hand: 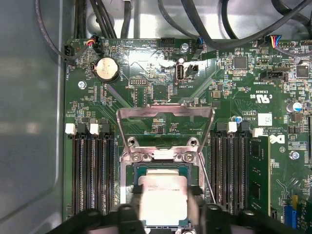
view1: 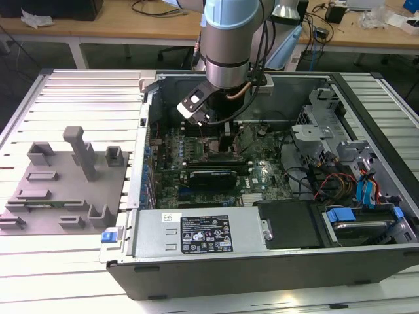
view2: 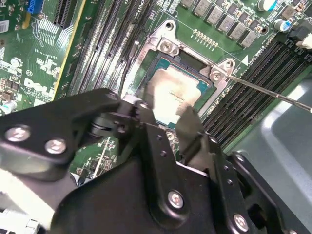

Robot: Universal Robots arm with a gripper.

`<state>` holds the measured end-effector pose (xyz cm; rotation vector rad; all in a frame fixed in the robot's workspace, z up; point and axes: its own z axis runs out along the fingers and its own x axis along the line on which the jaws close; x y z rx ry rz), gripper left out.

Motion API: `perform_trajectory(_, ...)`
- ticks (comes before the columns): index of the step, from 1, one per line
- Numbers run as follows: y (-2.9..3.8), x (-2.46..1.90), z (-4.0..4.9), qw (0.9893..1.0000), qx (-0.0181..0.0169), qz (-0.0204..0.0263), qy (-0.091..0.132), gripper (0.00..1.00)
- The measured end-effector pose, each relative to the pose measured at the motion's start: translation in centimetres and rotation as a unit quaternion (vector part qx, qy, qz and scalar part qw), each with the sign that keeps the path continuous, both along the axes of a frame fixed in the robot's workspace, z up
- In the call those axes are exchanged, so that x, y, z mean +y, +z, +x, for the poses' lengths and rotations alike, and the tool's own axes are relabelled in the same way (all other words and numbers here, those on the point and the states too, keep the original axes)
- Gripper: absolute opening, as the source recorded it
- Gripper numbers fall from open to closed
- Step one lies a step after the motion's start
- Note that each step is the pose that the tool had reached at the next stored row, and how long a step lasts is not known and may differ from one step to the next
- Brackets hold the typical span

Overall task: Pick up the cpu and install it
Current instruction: 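Place the cpu into insertion slot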

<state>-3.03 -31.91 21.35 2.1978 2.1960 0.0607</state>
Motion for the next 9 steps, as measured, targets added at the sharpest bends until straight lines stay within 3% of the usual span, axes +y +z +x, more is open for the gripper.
perform_trajectory(2, 0.00, 0.00, 0.00, 1.0000, 0.0000, 0.0000, 0.000, 0.41)
perform_trajectory(7, 0.00, 0.00, -0.01, 1.0000, 0.0000, 0.0000, 0.000, 0.11)
perform_trajectory(9, 0.00, 0.00, -0.01, 1.0000, 0.0000, 0.0000, 0.000, 0.11)
